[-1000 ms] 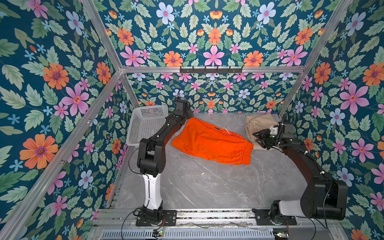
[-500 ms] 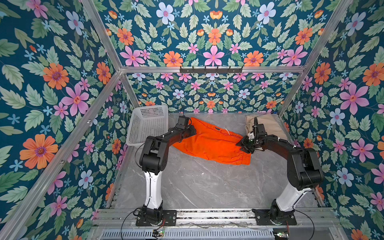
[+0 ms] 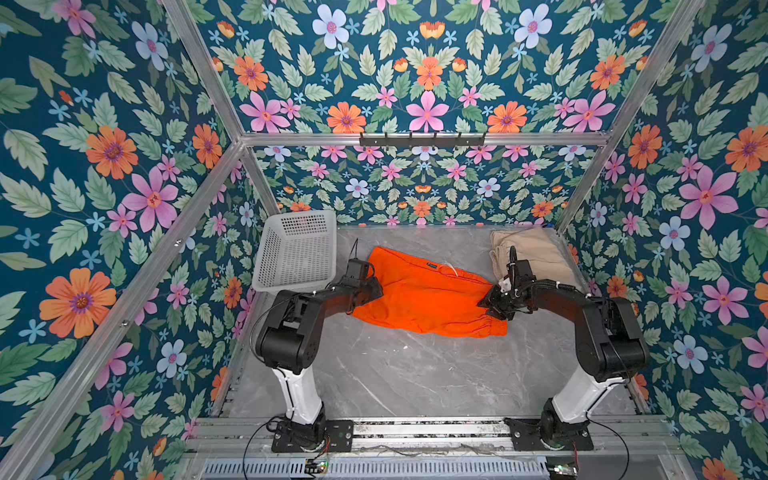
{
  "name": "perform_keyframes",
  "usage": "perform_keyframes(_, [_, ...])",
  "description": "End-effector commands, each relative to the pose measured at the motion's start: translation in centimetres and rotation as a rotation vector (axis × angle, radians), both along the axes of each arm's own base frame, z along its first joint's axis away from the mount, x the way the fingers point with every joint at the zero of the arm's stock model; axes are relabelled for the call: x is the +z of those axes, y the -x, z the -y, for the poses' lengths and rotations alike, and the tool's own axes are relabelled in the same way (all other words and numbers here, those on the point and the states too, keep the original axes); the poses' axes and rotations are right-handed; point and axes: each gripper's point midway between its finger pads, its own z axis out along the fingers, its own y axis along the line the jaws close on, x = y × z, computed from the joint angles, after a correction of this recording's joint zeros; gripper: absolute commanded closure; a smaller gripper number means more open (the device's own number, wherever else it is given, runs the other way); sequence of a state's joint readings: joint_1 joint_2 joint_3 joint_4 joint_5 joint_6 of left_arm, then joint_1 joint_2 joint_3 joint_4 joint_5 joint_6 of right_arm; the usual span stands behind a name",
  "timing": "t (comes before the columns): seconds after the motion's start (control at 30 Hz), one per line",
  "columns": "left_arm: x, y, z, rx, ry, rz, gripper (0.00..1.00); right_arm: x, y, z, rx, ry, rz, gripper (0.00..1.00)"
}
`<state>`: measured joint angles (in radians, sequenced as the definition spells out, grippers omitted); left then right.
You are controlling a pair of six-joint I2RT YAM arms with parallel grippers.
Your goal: Fold and stack the shorts
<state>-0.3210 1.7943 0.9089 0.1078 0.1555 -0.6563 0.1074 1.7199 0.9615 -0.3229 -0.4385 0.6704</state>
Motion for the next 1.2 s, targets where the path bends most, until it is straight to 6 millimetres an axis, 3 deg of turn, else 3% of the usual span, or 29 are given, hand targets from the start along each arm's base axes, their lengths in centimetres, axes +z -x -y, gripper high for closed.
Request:
perform_keyframes(0.0, [-2.3, 4.9, -1.8, 0.071, -0.014, -0.114, 0.50, -0.3, 2.7, 0.7, 0.050, 0.050, -0.058, 0.58])
perform_keyframes(0.1, [-2.1, 8.9, -2.7, 0.095, 0.009, -0.132, 0.49, 0.8, 3.9, 0.8, 0.084, 0.063, -0.047, 0.58])
perform_keyframes(0.2, [0.6, 10.4, -3.2, 0.111, 0.042, -0.072, 0.48, 2.9, 4.1, 0.1, 0.120, 0.032, 0.010, 0.58])
perform_keyframes(0.4, [9.2, 8.3, -2.7, 0.052, 0.062, 0.152, 0.46, 9.2, 2.4, -3.6, 0.213, 0.009, 0.199, 0.58])
perform_keyframes(0.5, [11.1, 6.6, -1.5, -0.048, 0.033, 0.208, 0.47, 10.4, 1.7, -6.9, 0.291, -0.018, 0.251, 0.58])
perform_keyframes(0.6, [10.6, 4.5, -0.5, -0.115, -0.016, 0.188, 0.48, 9.8, 0.8, -9.3, 0.336, -0.043, 0.250, 0.58])
perform_keyframes(0.7, [8.9, 2.6, 0.9, -0.182, -0.022, 0.145, 0.48, 8.6, -0.2, -10.4, 0.335, -0.078, 0.237, 0.58])
perform_keyframes(0.77, [7.3, 1.5, 1.3, -0.201, -0.039, 0.110, 0.48, 6.3, -0.7, -10.3, 0.324, -0.061, 0.187, 0.58])
perform_keyframes(0.93, [3.1, 0.1, 1.3, -0.212, -0.055, 0.018, 0.49, 2.8, -1.0, -8.8, 0.275, -0.032, 0.110, 0.58])
perform_keyframes(1.17, [-0.4, -0.5, -1.7, -0.146, -0.101, -0.037, 0.49, -0.8, 0.2, -4.7, 0.144, -0.014, 0.018, 0.58])
